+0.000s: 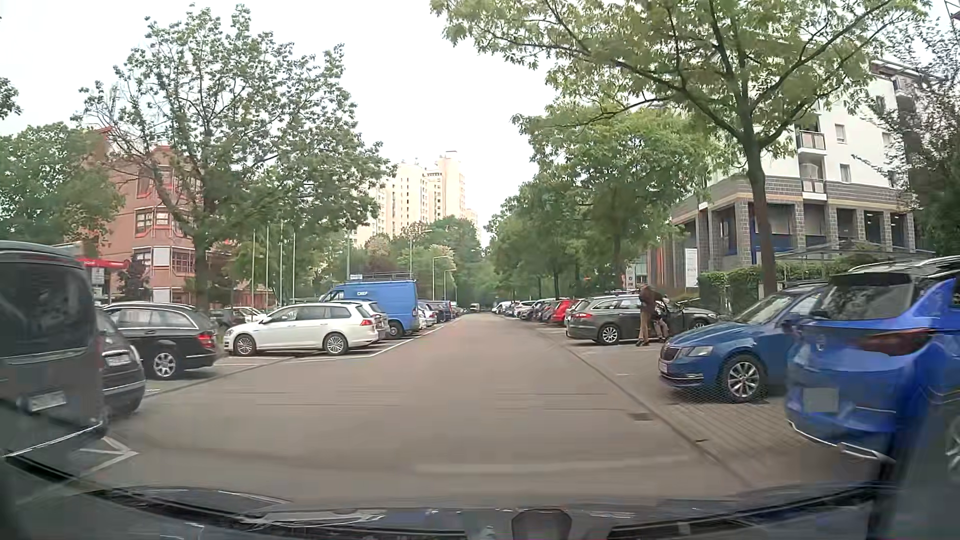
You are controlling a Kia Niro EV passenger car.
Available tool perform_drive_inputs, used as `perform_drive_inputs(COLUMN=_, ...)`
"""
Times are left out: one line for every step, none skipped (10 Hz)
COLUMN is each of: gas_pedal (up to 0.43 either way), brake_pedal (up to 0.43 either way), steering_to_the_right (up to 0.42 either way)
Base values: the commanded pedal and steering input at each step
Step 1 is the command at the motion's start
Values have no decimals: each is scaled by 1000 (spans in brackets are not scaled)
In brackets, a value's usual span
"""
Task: Follow the waypoints while adhering to traffic rules and regulations
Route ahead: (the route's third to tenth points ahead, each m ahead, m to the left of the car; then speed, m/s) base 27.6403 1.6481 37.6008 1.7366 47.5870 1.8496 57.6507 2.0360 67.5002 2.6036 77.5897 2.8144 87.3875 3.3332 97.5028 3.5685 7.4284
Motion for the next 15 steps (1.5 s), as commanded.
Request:
perform_drive_inputs(gas_pedal=110, brake_pedal=0, steering_to_the_right=7)
perform_drive_inputs(gas_pedal=110, brake_pedal=0, steering_to_the_right=7)
perform_drive_inputs(gas_pedal=98, brake_pedal=0, steering_to_the_right=7)
perform_drive_inputs(gas_pedal=98, brake_pedal=0, steering_to_the_right=7)
perform_drive_inputs(gas_pedal=87, brake_pedal=0, steering_to_the_right=7)
perform_drive_inputs(gas_pedal=87, brake_pedal=0, steering_to_the_right=7)
perform_drive_inputs(gas_pedal=67, brake_pedal=0, steering_to_the_right=6)
perform_drive_inputs(gas_pedal=59, brake_pedal=0, steering_to_the_right=5)
perform_drive_inputs(gas_pedal=59, brake_pedal=0, steering_to_the_right=5)
perform_drive_inputs(gas_pedal=59, brake_pedal=0, steering_to_the_right=6)
perform_drive_inputs(gas_pedal=59, brake_pedal=0, steering_to_the_right=7)
perform_drive_inputs(gas_pedal=59, brake_pedal=0, steering_to_the_right=5)
perform_drive_inputs(gas_pedal=59, brake_pedal=0, steering_to_the_right=3)
perform_drive_inputs(gas_pedal=59, brake_pedal=0, steering_to_the_right=3)
perform_drive_inputs(gas_pedal=59, brake_pedal=0, steering_to_the_right=3)
